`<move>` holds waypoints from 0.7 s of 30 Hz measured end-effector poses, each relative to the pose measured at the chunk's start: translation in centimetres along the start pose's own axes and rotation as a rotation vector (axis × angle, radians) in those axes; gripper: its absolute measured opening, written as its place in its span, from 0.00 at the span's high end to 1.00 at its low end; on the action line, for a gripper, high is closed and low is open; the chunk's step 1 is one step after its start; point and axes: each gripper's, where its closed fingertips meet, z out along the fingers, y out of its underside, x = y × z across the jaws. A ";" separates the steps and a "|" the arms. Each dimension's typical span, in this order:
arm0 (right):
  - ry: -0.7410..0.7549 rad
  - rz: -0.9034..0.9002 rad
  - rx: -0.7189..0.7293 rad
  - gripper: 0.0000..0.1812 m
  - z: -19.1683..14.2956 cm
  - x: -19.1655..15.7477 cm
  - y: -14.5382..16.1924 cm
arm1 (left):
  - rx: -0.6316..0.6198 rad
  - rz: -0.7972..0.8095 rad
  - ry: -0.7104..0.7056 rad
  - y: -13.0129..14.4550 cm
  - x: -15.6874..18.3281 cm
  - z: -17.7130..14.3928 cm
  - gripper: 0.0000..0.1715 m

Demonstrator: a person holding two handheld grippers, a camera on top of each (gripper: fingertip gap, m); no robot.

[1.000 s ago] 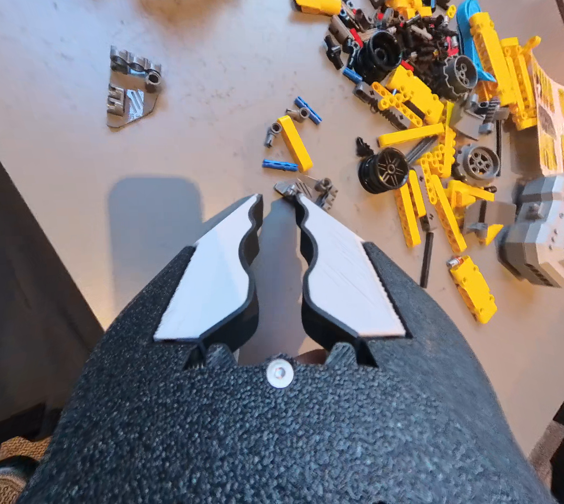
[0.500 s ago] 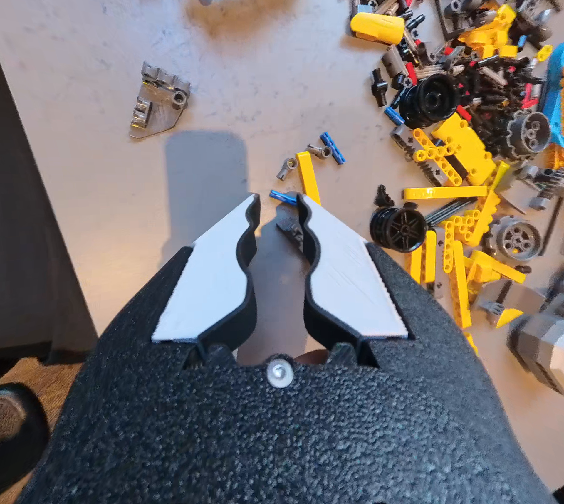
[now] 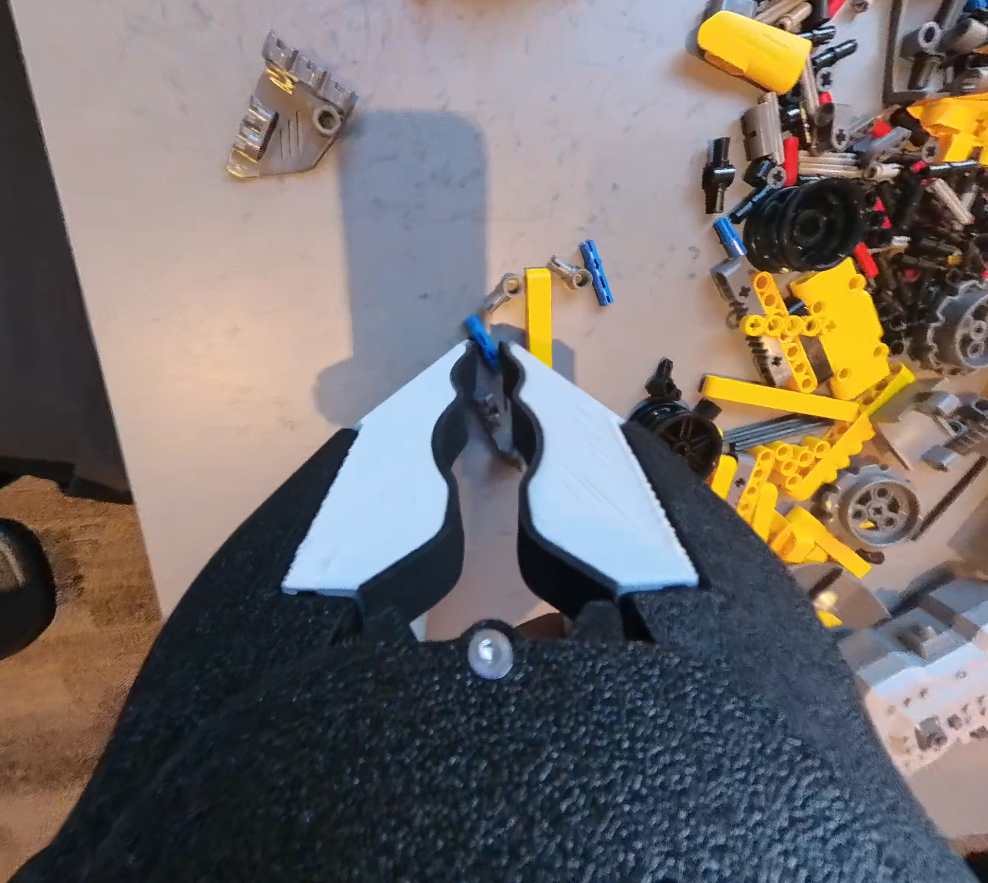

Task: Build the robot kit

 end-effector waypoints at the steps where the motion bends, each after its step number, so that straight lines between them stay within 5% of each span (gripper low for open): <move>1: -0.018 0.004 0.001 0.97 0.1 -0.2 -0.1 | 0.001 0.000 0.000 0.0 0.0 0.0 0.70; 7: -0.018 0.085 0.132 0.97 -0.2 -1.1 -1.7 | -0.003 0.002 0.006 0.1 0.1 0.1 0.70; 15: 0.068 0.342 0.584 0.97 -3.0 -3.2 -7.3 | 0.008 0.011 0.024 -1.1 1.9 1.5 0.72; 21: 0.086 0.488 0.739 0.97 -3.7 -4.4 -8.4 | 0.005 -0.036 0.033 -0.9 3.0 2.1 0.73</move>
